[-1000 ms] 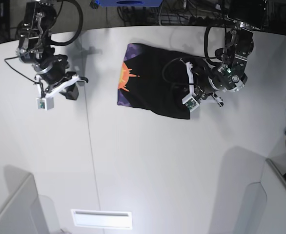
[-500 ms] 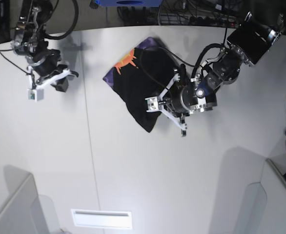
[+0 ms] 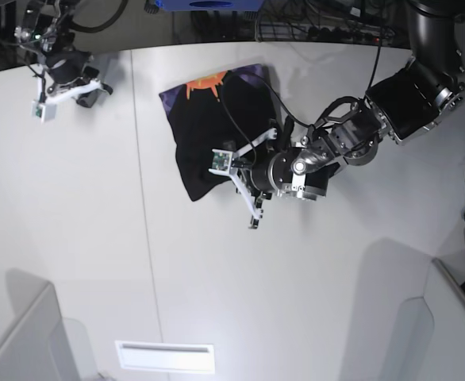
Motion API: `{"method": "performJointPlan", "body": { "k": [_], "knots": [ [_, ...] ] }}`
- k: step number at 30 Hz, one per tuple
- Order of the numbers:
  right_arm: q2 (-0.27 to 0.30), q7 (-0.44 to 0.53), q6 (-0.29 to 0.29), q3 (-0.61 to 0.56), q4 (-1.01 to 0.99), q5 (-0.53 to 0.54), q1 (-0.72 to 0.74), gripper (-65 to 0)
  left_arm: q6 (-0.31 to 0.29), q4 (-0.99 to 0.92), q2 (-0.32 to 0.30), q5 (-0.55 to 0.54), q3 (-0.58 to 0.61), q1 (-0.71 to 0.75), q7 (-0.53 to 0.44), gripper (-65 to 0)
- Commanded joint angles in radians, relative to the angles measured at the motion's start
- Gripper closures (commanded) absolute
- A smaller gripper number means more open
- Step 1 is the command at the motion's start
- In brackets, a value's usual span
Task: Fold the T-shirt properly
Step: 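Rotate and drag the folded shirt with the left gripper to square it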
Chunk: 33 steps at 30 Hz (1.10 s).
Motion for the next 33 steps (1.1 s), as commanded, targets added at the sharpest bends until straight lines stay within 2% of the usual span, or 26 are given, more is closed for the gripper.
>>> {"method": "performJointPlan", "body": {
  "k": [1, 4, 7, 14, 20, 33],
  "knots": [
    [-0.015, 0.017, 0.007, 0.009, 0.016, 0.013, -0.009, 0.0, 0.003, 0.006, 0.003, -0.011, 0.011, -0.035, -0.061, 0.0],
    [-0.032, 0.017, 0.007, 0.004, 0.016, 0.011, -0.022, 0.0, 0.003, -0.033, 0.001, -0.011, 0.054, -0.061, -0.164, 0.0],
    [-0.037, 0.017, 0.007, -0.005, 0.016, 0.011, -0.022, 0.0, 0.003, -0.079, 0.013, -0.011, 0.083, -0.093, -0.209, 0.0],
    [-0.043, 0.017, 0.007, -0.1, 0.016, 0.011, -0.02, 0.0, 0.003, -0.145, 0.084, -0.011, 0.093, -0.114, -0.215, 0.0],
    [-0.043, 0.017, 0.005, -0.112, 0.016, 0.011, -0.02, 0.0, 0.003, -0.185, 0.135, -0.011, 0.096, -0.114, -0.215, 0.0],
    [-0.037, 0.017, 0.004, -0.103, 0.016, 0.011, -0.015, 0.0, 0.003, -0.177, 0.132, -0.011, 0.089, -0.116, -0.206, 0.0]
  ]
}}
